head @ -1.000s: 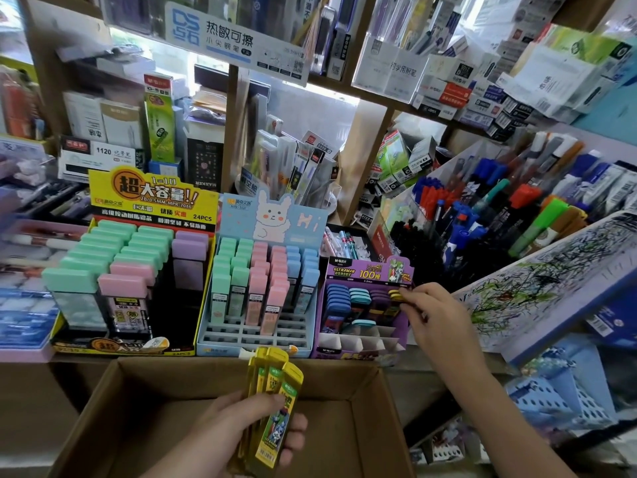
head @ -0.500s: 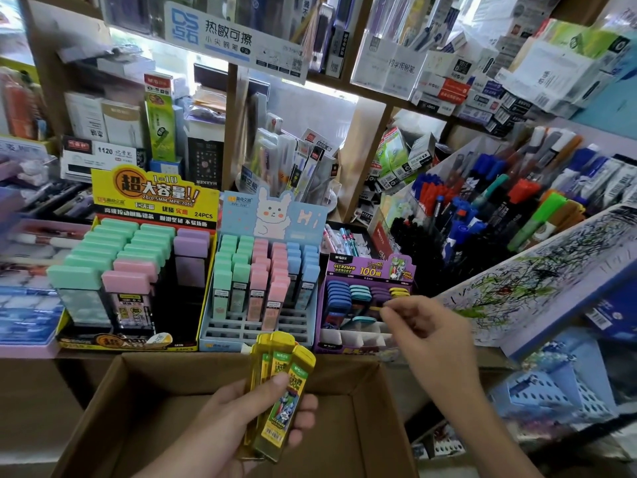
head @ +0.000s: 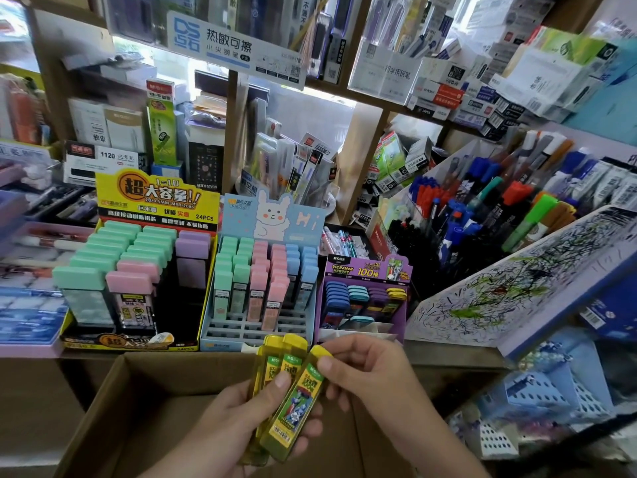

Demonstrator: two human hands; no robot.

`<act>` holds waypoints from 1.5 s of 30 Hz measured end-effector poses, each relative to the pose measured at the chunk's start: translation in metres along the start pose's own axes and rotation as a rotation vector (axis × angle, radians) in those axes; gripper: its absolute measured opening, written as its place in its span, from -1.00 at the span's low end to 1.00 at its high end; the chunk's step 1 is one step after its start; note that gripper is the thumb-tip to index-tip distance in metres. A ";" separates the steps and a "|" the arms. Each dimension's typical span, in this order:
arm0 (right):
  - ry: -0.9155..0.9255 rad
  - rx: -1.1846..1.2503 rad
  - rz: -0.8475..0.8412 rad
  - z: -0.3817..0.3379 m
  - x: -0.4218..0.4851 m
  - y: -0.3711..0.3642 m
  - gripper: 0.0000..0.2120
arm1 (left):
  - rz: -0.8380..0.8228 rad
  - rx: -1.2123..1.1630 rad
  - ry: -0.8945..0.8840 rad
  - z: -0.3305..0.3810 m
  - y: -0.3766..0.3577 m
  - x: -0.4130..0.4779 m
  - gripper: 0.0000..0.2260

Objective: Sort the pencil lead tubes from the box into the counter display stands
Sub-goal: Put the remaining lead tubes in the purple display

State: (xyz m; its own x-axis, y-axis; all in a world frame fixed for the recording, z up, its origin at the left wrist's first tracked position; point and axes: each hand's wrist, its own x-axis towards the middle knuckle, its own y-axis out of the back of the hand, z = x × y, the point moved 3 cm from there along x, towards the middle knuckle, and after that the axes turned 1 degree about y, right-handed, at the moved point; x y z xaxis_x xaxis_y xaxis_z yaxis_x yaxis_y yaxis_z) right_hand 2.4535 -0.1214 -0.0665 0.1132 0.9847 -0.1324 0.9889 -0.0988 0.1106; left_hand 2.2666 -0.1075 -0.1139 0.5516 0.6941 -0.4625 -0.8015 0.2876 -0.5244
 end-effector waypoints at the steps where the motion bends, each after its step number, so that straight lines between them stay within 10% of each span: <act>1: 0.011 0.008 0.012 -0.003 -0.001 0.004 -0.80 | 0.002 -0.010 0.001 -0.001 0.001 0.000 -0.61; 20: 0.428 -0.364 0.436 -0.036 0.020 0.131 -0.83 | 0.041 -0.010 0.026 -0.001 0.003 0.005 -0.54; 45: 0.582 -0.938 0.506 -0.008 0.056 0.116 -0.88 | -0.056 -0.085 0.068 -0.001 0.005 0.004 -0.56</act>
State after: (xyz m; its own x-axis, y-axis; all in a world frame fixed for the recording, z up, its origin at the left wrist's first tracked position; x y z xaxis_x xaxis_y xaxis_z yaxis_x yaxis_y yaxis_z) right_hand 2.5734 -0.0765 -0.0528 0.1681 0.8062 0.5672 0.3644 -0.5855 0.7241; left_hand 2.2648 -0.1037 -0.1192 0.6115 0.6316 -0.4767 -0.7482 0.2655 -0.6080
